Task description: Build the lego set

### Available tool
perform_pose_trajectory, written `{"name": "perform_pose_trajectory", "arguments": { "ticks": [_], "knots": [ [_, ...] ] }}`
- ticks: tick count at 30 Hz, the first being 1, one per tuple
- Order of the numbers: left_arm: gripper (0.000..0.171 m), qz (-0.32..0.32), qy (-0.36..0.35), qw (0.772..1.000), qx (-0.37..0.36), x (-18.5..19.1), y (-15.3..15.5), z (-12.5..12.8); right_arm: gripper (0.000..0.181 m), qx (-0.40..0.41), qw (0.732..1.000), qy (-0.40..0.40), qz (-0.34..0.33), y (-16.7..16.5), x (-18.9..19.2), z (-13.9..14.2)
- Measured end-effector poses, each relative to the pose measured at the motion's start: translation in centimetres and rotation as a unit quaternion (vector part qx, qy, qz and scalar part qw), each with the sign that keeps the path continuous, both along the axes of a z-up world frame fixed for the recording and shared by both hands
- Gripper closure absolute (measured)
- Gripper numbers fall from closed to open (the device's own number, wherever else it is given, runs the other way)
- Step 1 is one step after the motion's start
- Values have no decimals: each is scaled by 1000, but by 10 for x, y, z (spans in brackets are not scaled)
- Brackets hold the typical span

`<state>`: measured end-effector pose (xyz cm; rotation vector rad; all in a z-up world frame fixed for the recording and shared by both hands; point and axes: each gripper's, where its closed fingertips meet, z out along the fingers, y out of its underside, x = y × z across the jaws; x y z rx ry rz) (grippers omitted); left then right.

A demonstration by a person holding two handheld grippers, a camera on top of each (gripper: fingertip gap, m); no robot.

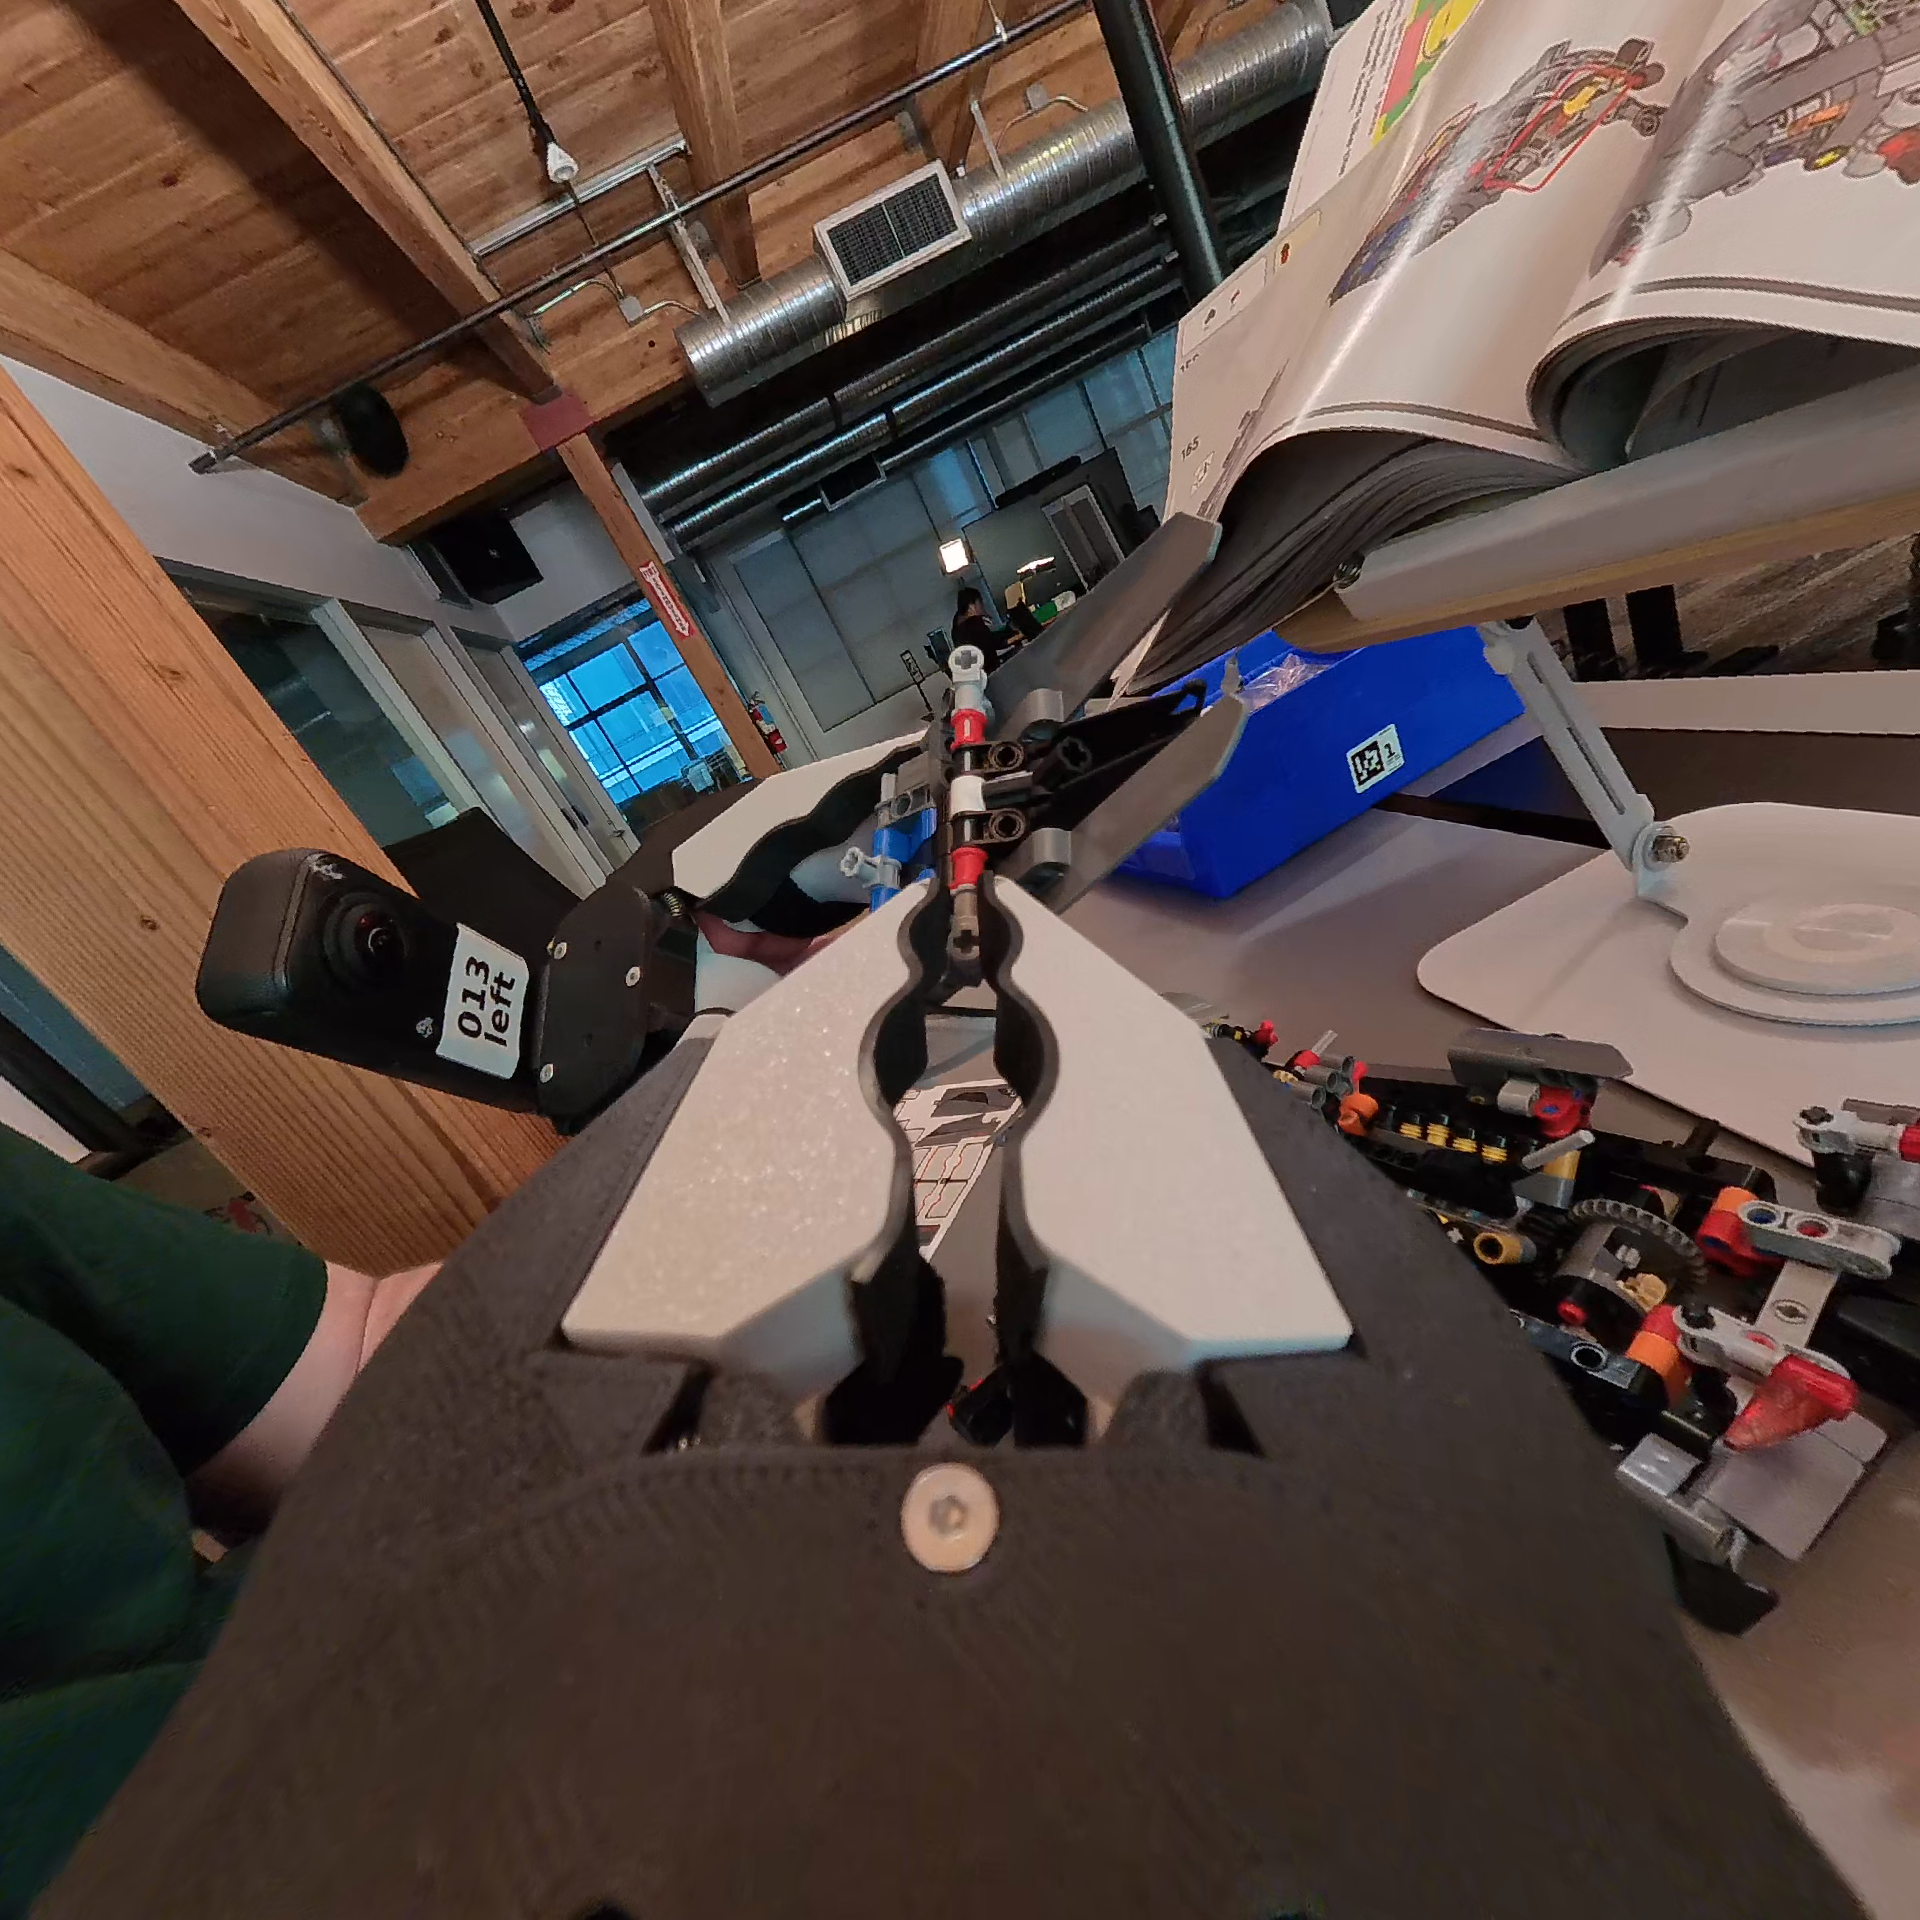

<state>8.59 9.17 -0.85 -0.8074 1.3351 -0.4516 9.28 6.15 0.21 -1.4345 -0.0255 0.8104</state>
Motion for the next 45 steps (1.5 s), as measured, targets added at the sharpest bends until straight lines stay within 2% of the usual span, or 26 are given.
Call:
{"name": "perform_pose_trajectory", "arguments": {
  "ticks": [37,45],
  "knots": [
    [98,-13,8,1000,-4,5,-7,-5,176,4,1000,0,1,-2,3,2],
    [98,-29,3,999,-42,6,-7,-6,174,8,1000,-6,-3,-3,3,3]
  ]
}}
